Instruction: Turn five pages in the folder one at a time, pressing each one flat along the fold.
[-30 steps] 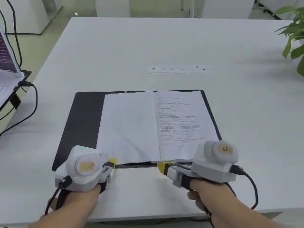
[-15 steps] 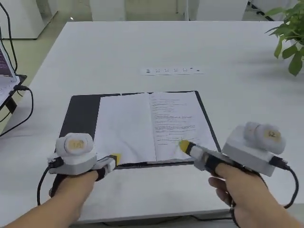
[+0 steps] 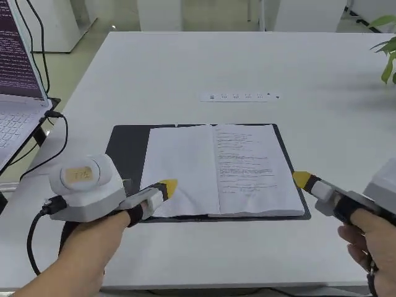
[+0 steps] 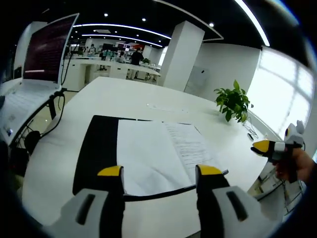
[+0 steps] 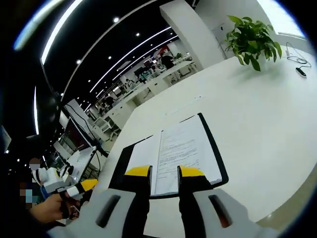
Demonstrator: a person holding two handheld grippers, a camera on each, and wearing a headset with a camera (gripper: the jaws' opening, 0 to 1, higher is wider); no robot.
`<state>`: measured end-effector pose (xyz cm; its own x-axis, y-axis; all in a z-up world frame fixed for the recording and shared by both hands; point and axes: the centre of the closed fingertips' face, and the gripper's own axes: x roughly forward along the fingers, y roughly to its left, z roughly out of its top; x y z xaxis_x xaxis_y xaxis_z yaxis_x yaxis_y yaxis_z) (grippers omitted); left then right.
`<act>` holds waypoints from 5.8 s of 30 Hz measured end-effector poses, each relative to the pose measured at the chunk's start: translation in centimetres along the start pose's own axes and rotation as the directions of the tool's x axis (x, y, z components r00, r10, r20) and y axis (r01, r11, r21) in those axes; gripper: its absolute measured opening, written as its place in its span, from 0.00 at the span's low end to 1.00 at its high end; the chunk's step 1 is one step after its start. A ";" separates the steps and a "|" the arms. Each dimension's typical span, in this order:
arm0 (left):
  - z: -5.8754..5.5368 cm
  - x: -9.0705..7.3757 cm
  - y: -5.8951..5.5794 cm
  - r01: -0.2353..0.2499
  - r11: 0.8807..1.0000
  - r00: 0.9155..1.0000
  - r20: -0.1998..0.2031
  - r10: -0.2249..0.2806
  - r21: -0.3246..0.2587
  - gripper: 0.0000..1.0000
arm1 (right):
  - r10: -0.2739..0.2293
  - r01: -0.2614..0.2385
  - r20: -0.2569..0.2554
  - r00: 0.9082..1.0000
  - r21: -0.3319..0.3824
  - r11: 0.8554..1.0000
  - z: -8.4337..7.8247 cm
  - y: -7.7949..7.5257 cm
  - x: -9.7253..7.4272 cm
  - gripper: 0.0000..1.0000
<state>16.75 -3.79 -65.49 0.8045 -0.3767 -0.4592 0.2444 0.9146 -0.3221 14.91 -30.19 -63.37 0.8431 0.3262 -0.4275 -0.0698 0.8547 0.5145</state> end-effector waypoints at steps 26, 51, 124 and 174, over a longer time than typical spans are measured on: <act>-0.7 -4.2 2.1 -0.078 0.987 0.996 -0.040 0.084 0.142 0.99 | -0.046 0.009 -0.108 0.993 -0.318 0.948 -1.2 -0.4 0.1 0.99; -0.1 -7.4 2.9 -0.129 0.977 0.990 -0.038 0.137 0.171 0.99 | 0.005 -0.044 -0.130 0.991 -0.299 0.953 -2.3 0.3 -1.2 1.00; -9.0 18.6 -17.9 0.269 0.889 0.948 -0.263 -0.177 0.371 0.61 | 0.111 -0.114 -0.030 0.993 -0.120 0.986 -0.8 -1.8 -3.4 0.93; -10.1 20.3 -16.8 0.209 0.925 0.977 -0.096 -0.188 0.317 0.36 | 0.118 -0.123 -0.091 0.989 -0.052 0.991 -2.4 -2.8 -1.2 0.89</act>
<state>23.53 -28.28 -77.73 0.6883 -0.5541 -0.4683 0.5657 0.8140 -0.1318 12.84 -32.03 -66.12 0.7772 0.4599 -0.4295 -0.2003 0.8278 0.5241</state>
